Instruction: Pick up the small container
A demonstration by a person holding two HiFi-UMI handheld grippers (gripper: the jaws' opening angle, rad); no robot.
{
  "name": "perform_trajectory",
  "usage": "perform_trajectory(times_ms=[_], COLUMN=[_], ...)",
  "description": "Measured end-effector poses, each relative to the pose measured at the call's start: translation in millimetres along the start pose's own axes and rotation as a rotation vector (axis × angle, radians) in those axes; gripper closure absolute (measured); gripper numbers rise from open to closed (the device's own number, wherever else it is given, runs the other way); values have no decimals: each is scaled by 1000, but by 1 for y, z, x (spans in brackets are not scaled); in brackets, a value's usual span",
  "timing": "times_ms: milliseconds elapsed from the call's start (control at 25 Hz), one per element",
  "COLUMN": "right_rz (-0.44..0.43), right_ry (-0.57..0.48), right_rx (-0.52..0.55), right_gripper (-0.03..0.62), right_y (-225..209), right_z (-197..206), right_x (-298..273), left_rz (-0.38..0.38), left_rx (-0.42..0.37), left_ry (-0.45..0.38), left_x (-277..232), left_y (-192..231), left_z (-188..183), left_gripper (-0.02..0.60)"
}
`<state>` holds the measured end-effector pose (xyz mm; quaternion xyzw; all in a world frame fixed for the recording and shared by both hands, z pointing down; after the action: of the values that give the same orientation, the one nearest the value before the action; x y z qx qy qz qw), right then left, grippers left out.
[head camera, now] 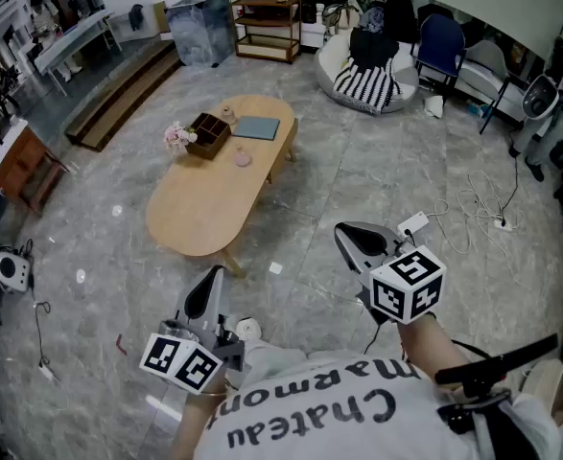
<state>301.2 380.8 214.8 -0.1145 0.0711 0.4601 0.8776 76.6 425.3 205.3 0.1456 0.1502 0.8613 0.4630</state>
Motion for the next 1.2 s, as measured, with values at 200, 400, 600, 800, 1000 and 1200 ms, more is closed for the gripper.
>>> perform_trajectory(times_ms=[200, 400, 600, 800, 1000, 1200], right_rz=[17, 38, 73, 136, 190, 216], right_ry=[5, 9, -11, -55, -84, -99], right_rx=[-1, -12, -22, -76, -136, -185], right_gripper=[580, 580, 580, 580, 580, 580], right_y=[-3, 0, 11, 17, 25, 37], right_z=[-3, -17, -36, -52, -54, -53], right_x=[-38, -86, -136, -170, -199, -217], left_rz=[4, 15, 51, 105, 150, 172], left_rx=[10, 19, 10, -13, -21, -4], left_ry=[4, 19, 20, 32, 54, 81], left_x=[-14, -33, -56, -75, -84, -84], left_y=[39, 86, 140, 182, 219, 243], left_z=[-4, -24, -56, -87, -102, -107], left_gripper=[568, 568, 568, 568, 568, 568])
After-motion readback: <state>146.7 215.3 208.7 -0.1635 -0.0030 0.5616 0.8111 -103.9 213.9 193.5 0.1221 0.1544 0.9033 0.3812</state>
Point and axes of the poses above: the fingertips, and each gripper's own axes: x backward along the fingers, y to its left, z out of its underside, the point moved 2 cm from there along x, backward along the fingers, and after that the axes turned 4 degrees about -y, right-handed, at the moved point
